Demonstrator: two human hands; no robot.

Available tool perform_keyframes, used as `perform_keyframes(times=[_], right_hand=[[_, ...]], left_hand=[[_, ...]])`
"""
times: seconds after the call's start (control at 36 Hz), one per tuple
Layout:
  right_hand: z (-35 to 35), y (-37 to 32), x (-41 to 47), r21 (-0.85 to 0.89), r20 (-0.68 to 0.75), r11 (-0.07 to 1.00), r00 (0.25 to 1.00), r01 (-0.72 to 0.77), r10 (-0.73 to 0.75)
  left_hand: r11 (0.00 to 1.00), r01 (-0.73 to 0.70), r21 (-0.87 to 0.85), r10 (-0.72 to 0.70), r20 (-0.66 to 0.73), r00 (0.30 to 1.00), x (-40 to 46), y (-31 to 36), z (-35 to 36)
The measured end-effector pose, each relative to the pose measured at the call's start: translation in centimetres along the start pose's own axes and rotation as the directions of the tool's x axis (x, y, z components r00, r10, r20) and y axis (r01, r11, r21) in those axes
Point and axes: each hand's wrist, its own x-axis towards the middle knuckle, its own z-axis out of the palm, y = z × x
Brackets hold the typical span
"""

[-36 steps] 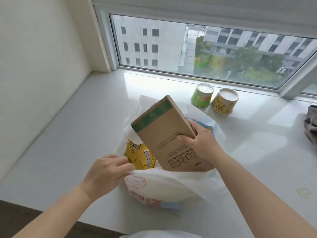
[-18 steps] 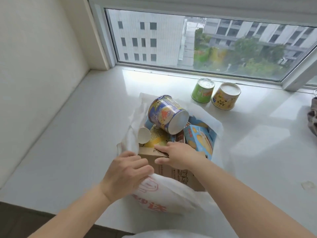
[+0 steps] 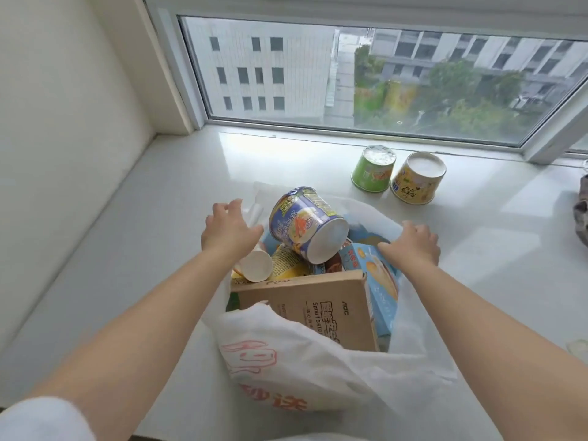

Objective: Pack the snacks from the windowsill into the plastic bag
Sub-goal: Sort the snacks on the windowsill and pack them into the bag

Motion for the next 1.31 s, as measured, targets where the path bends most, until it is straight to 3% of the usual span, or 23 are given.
perform_keyframes(times=[0.08,0.19,0.25,0.31,0.36,0.47,0.67,0.72,0.81,0.89,0.94,1.08,1.25,1.31], right_hand=[[1.3,0.6,0.6,0.066,0.09,0.991,0.989,-0.12,0.114],[2.1,1.4,1.3,0.202,0.052,0.964,0.984,-0.175,0.168],[1.9,1.7,1.6,0.3,0.068,0.937,0.984,-0.178,0.165],[1.6,1.9,1.8,0.397,0.098,0.905,0.987,-0.156,0.127],[0.8,1.8,1.8,0.403,0.09,0.911,0.994,-0.092,0.061],[-1.6,2.1,1.9,0.403,-0.051,0.91,0.995,0.102,-0.089],[-7.1,1.1,0.6,0.61,-0.348,0.753,0.937,0.248,-0.027],[-8.0,1.1,0.6,0.612,-0.387,0.749,0.922,0.256,0.001],[-9.0,0.4,0.5,0.583,-0.284,0.781,0.957,0.224,-0.062],[-9.6,-1.1,0.2,0.626,-0.322,0.728,0.943,0.279,-0.085],[-9.5,-1.6,0.3,0.677,-0.329,0.689,0.944,0.26,-0.032],[-8.3,-1.0,0.5,0.526,-0.104,0.836,0.987,0.159,-0.122],[-6.5,1.2,0.0,0.417,-0.029,0.902,0.994,0.109,-0.107],[-6.0,2.3,-0.8,0.287,-0.043,0.955,0.997,0.076,-0.066]], left_hand=[[0.991,0.054,0.12,-0.072,0.149,0.986,2.5,1.3,0.9],[0.965,0.139,0.222,-0.182,0.186,0.965,4.1,1.1,2.3],[0.967,0.198,0.162,-0.229,0.204,0.952,4.4,0.4,3.2],[0.951,0.301,-0.064,-0.282,0.213,0.936,4.7,0.2,3.3],[0.912,0.32,-0.257,-0.287,0.16,0.945,4.9,0.3,2.6],[0.913,0.152,-0.379,-0.192,-0.069,0.979,3.7,0.9,0.3],[0.831,0.002,-0.557,-0.256,-0.378,0.89,0.3,-1.2,-3.0],[0.822,0.017,-0.57,-0.292,-0.395,0.871,-0.3,-2.8,-3.1],[0.84,0.048,-0.541,-0.295,-0.379,0.877,-0.7,-3.6,-3.2],[0.852,-0.026,-0.523,-0.236,-0.427,0.873,-1.3,-3.0,-3.4],[0.852,0.01,-0.523,-0.254,-0.397,0.882,-1.1,-3.2,-3.8],[0.913,0.113,-0.392,-0.21,-0.213,0.954,0.6,-3.6,-4.4],[0.944,0.1,-0.314,-0.132,-0.083,0.988,1.0,-1.6,-3.2],[0.955,0.076,-0.288,-0.104,-0.084,0.991,0.7,-1.5,-2.8]])
